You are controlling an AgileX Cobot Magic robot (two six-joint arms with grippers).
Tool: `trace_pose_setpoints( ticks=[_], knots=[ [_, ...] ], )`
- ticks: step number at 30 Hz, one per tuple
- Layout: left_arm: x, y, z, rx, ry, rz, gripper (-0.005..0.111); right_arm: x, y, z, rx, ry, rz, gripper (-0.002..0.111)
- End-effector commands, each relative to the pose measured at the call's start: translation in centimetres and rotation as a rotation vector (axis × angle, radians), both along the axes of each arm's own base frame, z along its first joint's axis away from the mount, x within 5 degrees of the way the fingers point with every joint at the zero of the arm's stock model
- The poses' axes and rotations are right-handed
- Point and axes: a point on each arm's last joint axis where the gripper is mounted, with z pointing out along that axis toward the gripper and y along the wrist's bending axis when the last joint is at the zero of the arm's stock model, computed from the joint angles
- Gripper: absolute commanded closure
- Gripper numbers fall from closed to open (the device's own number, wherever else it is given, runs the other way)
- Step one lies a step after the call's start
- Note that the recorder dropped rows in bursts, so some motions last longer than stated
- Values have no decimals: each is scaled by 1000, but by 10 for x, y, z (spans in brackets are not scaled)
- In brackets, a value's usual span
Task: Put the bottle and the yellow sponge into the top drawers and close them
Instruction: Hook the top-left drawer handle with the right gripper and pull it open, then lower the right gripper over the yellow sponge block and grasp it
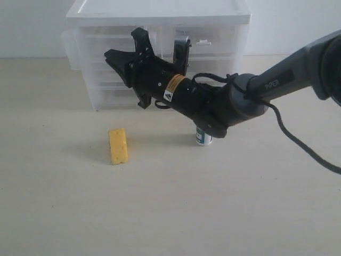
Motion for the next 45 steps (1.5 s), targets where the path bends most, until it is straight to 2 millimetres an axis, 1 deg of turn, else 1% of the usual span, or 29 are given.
trace_pose_setpoints(
  ticks=[1, 5, 7, 8, 9, 10, 12, 13, 16, 18, 22, 23, 25, 28, 30, 31, 33, 35, 36, 39, 42, 45],
  knots=[
    [0, 0, -1, -19, 2, -2, 103, -39, -8, 4, -25, -74, 102, 108],
    [0, 0, -1, -19, 2, -2, 103, -59, -12, 4, -99, -115, 198, 108],
    [0, 0, -1, -19, 2, -2, 103, -64, -12, 4, -117, -125, 237, 108],
    [0, 0, -1, -19, 2, -2, 103, -66, -12, 6, -115, -120, 253, 105],
    [0, 0, -1, -19, 2, -2, 103, -67, -11, 7, -122, -125, 269, 100],
    [0, 0, -1, -19, 2, -2, 103, -66, -12, 6, -178, -111, 258, 88],
    [0, 0, -1, -19, 2, -2, 103, -66, -12, 6, -237, -143, 255, 74],
    [0, 0, -1, -19, 2, -2, 103, -67, -12, 9, -263, -204, 261, 63],
    [0, 0, -1, -19, 2, -2, 103, -76, -11, 15, -324, -336, 338, 40],
    [0, 0, -1, -19, 2, -2, 103, -82, -10, 19, -366, -423, 402, 34],
    [0, 0, -1, -19, 2, -2, 103, -94, -13, 24, -518, -542, 522, 34],
    [0, 0, -1, -19, 2, -2, 103, -95, -13, 24, -568, -549, 534, 34],
    [0, 0, -1, -19, 2, -2, 103, -100, -13, 24, -684, -560, 563, 34],
    [0, 0, -1, -19, 2, -2, 103, -110, -6, 16, -906, -585, 573, 34],
    [0, 0, -1, -19, 2, -2, 103, -117, 1, 10, -1051, -592, 540, 34],
    [0, 0, -1, -19, 2, -2, 103, -118, 3, 6, -1153, -592, 498, 34],
    [0, 0, -1, -19, 2, -2, 103, -115, 3, 2, -1360, -588, 385, 34],
    [0, 0, -1, -19, 2, -2, 103, -112, 5, 3, -1484, -584, 296, 34],
    [0, 0, -1, -19, 2, -2, 103, -109, 7, 5, -1499, -583, 273, 34],
    [0, 0, -1, -19, 2, -2, 103, -102, 21, -1, -1461, -571, 277, 34],
    [0, 0, -1, -19, 2, -2, 103, -94, 32, -19, -1466, -540, 288, 34],
    [0, 0, -1, -19, 2, -2, 103, -87, 39, -26, -1460, -512, 270, 34]
  ],
)
